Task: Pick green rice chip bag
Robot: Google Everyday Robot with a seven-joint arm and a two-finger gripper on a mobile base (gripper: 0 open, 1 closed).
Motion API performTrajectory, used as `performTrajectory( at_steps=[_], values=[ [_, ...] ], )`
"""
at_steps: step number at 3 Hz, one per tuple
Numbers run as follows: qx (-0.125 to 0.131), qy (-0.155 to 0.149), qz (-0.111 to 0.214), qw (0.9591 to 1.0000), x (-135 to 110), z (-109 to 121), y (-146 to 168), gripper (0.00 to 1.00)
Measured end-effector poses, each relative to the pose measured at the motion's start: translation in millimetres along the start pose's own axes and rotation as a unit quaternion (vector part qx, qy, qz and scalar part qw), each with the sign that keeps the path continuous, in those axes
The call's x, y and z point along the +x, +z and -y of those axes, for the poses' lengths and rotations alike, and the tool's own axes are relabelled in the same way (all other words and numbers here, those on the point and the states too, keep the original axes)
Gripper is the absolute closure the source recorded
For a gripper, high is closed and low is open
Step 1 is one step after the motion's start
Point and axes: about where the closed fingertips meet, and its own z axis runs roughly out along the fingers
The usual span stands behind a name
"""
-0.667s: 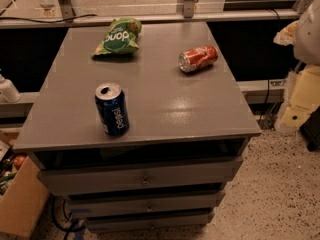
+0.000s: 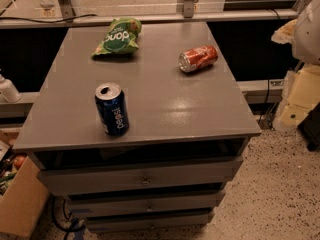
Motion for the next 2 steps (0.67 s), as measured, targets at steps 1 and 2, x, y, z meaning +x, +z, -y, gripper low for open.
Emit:
performTrajectory(
  at_steps=[1, 2],
  values=[
    [0.016, -0.022, 0.029, 0.9992, -20, 14, 7, 0.00],
    [0.040, -0.047, 0.067, 0.9959, -55, 41, 18, 0.00]
  ],
)
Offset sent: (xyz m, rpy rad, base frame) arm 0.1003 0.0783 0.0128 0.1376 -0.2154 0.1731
